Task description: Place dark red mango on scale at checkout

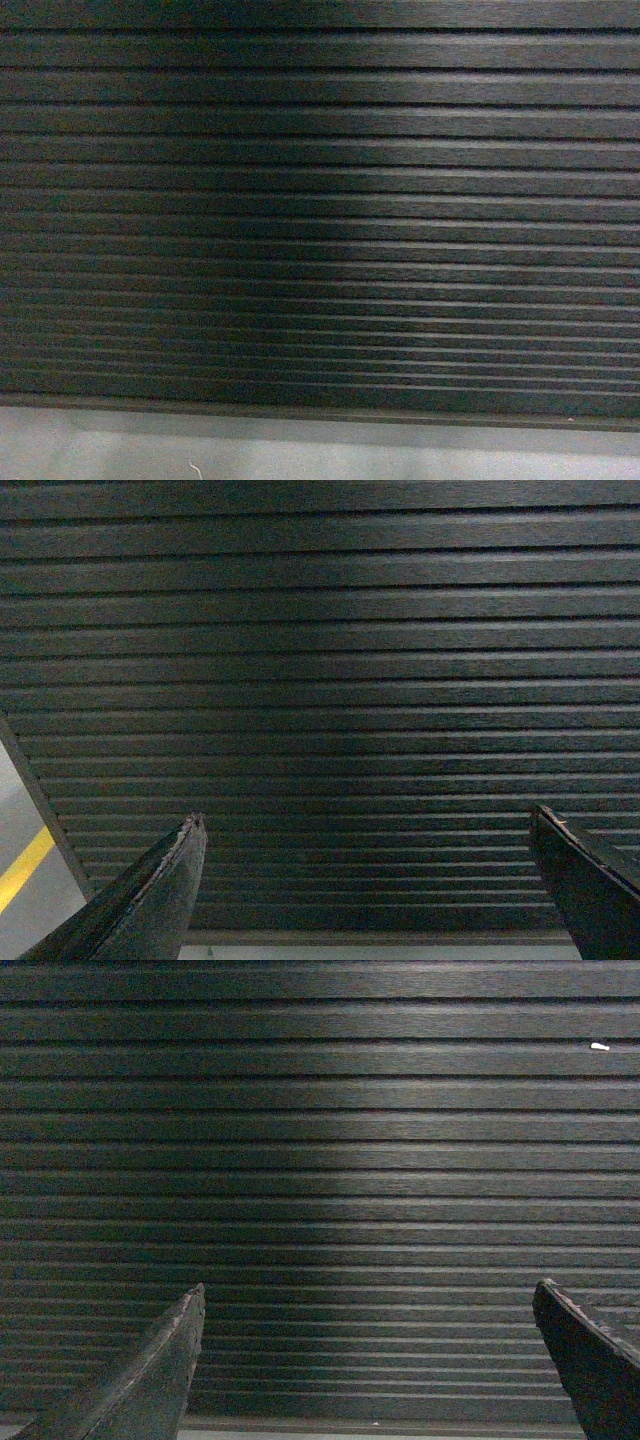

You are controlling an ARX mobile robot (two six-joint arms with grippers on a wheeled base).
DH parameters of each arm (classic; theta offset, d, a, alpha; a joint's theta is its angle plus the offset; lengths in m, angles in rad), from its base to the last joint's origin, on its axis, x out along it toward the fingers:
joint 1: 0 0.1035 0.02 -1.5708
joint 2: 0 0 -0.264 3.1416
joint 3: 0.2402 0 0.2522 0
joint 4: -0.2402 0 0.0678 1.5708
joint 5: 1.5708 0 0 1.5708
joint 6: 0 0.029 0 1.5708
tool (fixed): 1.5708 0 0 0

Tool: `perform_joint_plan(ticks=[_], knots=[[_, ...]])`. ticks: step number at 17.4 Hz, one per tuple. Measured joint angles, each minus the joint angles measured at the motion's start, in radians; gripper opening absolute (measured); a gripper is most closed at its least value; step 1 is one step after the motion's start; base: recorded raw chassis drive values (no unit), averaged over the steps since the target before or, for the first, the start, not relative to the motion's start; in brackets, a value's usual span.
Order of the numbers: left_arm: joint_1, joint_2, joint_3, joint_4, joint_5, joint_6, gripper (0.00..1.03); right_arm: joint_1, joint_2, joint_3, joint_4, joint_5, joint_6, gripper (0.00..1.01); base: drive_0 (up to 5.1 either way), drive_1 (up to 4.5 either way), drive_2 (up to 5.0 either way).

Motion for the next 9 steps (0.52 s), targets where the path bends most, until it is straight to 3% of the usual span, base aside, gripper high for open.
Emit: perform_joint_plan(ticks=[9], knots=[[0.0, 0.0, 0.0, 0.0, 0.0, 0.0, 0.98, 0.0, 0.0, 0.0, 0.0, 0.0, 0.0, 0.98, 0.0, 0.0, 0.0]])
